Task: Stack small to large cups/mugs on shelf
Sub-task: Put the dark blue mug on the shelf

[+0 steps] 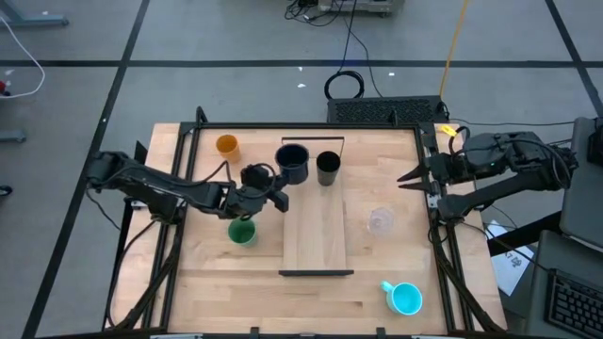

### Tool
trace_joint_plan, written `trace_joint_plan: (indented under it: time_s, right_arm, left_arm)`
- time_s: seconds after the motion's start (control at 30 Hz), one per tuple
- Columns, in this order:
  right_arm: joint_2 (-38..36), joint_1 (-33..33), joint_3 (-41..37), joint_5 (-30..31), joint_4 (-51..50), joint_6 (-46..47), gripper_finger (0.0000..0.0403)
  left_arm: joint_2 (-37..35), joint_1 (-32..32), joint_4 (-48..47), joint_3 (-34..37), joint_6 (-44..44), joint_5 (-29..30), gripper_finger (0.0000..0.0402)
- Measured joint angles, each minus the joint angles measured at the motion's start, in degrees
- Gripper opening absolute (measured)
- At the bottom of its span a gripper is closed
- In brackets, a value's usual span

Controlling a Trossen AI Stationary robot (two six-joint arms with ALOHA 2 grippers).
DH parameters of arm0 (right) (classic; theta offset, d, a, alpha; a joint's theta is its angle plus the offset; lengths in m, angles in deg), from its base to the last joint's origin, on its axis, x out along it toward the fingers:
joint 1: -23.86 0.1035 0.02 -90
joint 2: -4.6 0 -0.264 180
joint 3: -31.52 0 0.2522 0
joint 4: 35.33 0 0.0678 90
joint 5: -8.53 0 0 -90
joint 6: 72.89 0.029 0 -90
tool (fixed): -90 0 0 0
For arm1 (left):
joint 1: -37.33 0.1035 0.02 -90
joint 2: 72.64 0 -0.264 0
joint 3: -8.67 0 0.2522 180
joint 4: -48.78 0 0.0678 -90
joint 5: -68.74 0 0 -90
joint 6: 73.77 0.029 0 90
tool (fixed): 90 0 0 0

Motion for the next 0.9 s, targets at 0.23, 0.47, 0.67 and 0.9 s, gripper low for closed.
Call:
trace_joint_plan:
  time_s: [0.23, 0.47, 0.67, 0.9]
  right_arm:
    - [0.0, 0.0, 0.0, 0.7, 0.0, 0.0, 0.005]
    - [0.0, 0.0, 0.0, 0.7, 0.0, 0.3, 0.005]
    - [0.0, 0.0, 0.0, 0.7, 0.0, 0.4, 0.005]
    - [0.1, 0.0, 0.0, 0.7, 0.0, 0.6, 0.005]
  left_arm:
    - [4.3, 0.6, 2.5, 0.2, -2.0, -2.5, 0.0047]
    - [6.6, 0.9, 2.2, 0.2, -1.7, -2.4, 0.0047]
    - [10.6, 1.3, 6.3, 0.2, -2.6, -3.6, 0.0047]
    - [12.9, 2.0, 7.8, 0.2, -2.2, -4.7, 0.0047]
